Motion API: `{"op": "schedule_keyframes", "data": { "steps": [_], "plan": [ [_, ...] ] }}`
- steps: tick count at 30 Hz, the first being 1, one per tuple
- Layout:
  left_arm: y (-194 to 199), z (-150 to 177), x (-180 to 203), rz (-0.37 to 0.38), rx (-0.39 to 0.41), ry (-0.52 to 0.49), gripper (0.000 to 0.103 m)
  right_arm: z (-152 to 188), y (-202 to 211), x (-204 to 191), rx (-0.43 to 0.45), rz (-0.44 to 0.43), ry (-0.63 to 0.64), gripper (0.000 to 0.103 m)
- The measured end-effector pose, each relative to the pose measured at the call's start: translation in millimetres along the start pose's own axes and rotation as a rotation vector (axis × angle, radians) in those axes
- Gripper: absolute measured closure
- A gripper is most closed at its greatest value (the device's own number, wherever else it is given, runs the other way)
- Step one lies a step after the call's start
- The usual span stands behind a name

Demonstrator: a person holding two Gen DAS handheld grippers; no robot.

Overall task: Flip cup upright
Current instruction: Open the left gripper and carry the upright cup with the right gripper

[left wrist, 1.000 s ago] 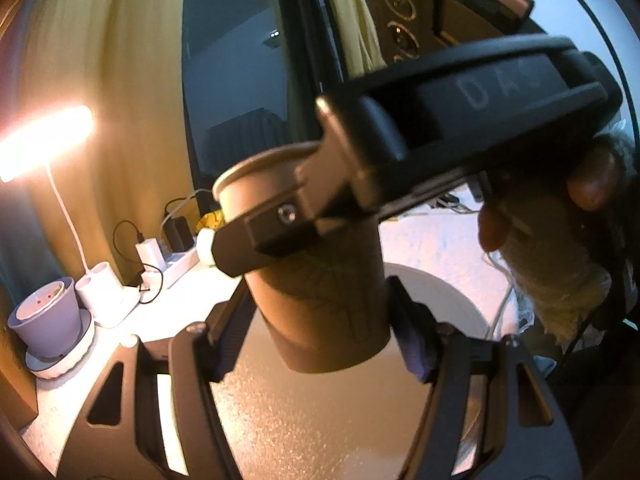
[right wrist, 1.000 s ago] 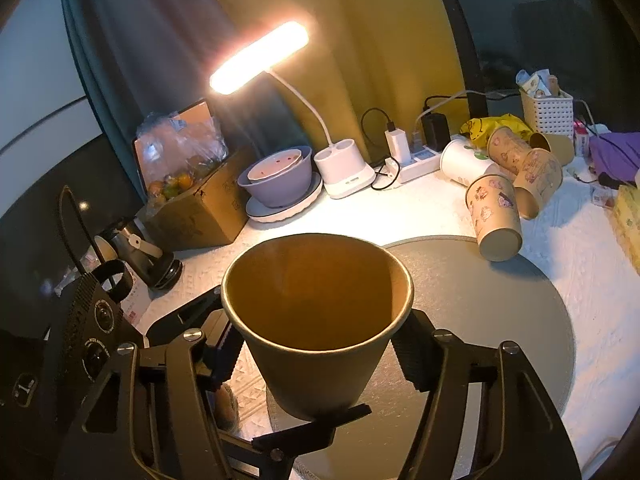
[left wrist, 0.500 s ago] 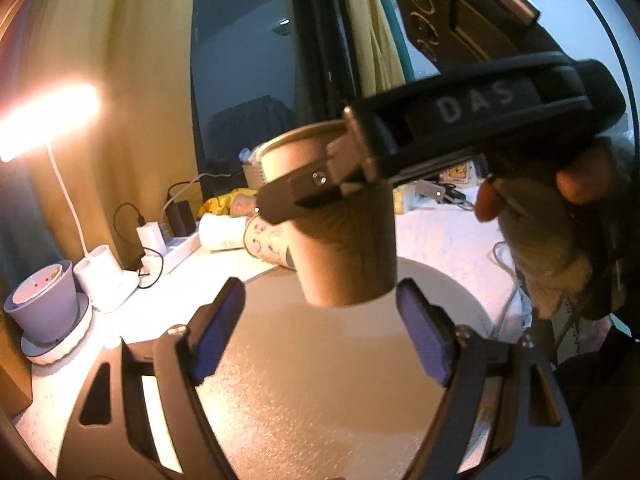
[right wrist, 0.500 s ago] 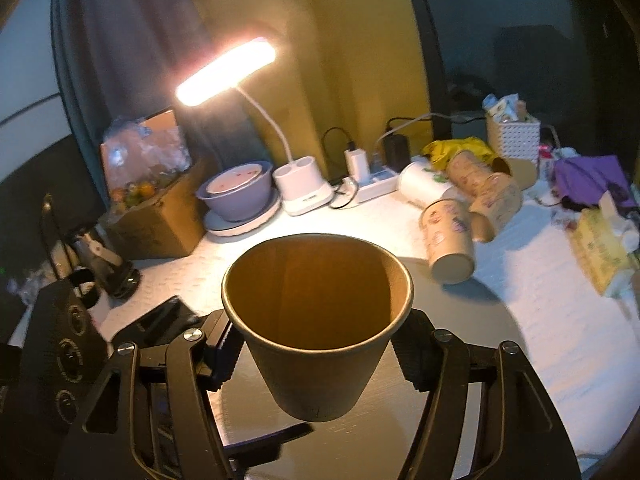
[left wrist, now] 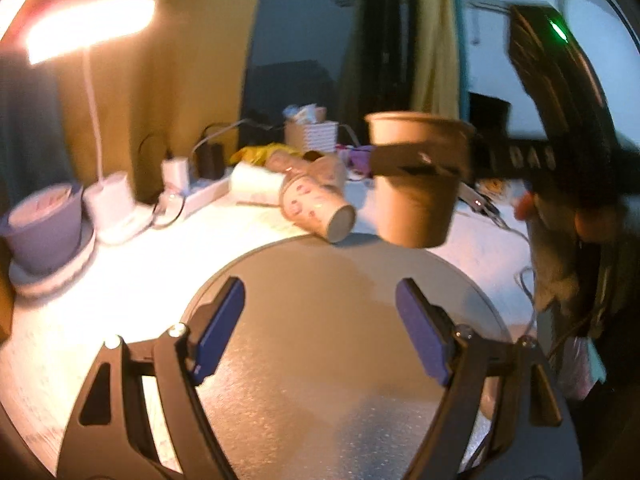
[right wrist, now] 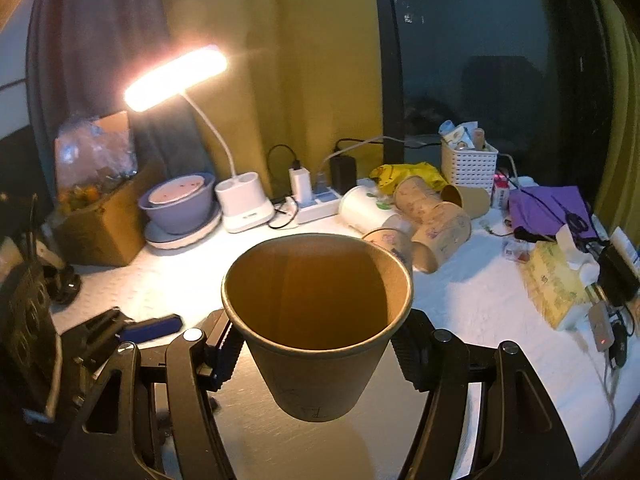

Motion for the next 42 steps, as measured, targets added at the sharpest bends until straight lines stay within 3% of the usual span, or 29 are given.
{"op": "schedule_keyframes", "data": {
  "steps": [7, 19, 32, 42],
  "plan": [
    [-1.9, -0.9, -36.5, -0.088, -0.007, 0.151, 0.024, 13.3, -28.7, -1.6, -0.026, 0.006, 0.028, 0.035],
    [-15.1, 7.5, -68.1, -0.170, -0.073, 0.262, 0.024, 35.0, -84.5, -24.1, -0.114, -0.059, 0.047, 0.035],
    [-14.7, 9.2, -68.9, -0.176, -0.077, 0.267, 0.024, 46.0, -84.3, -28.7, -0.134, -0.001, 0.109, 0.035],
    [-10.5, 4.9, -56.6, -0.162, -0.049, 0.215, 0.024, 49.6, -70.2, -29.2, -0.150, 0.015, 0.125, 0.034]
  ]
}}
Point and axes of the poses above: each gripper's, at about its wrist camera, not at the fingertips, and y roughly against the way its jaws point, x to its right, z to its underside, the point moved 2 cm from there along -y, roughly the way its jaws point, and after that the axes turned 12 degrees about x, right-handed, at the moved point
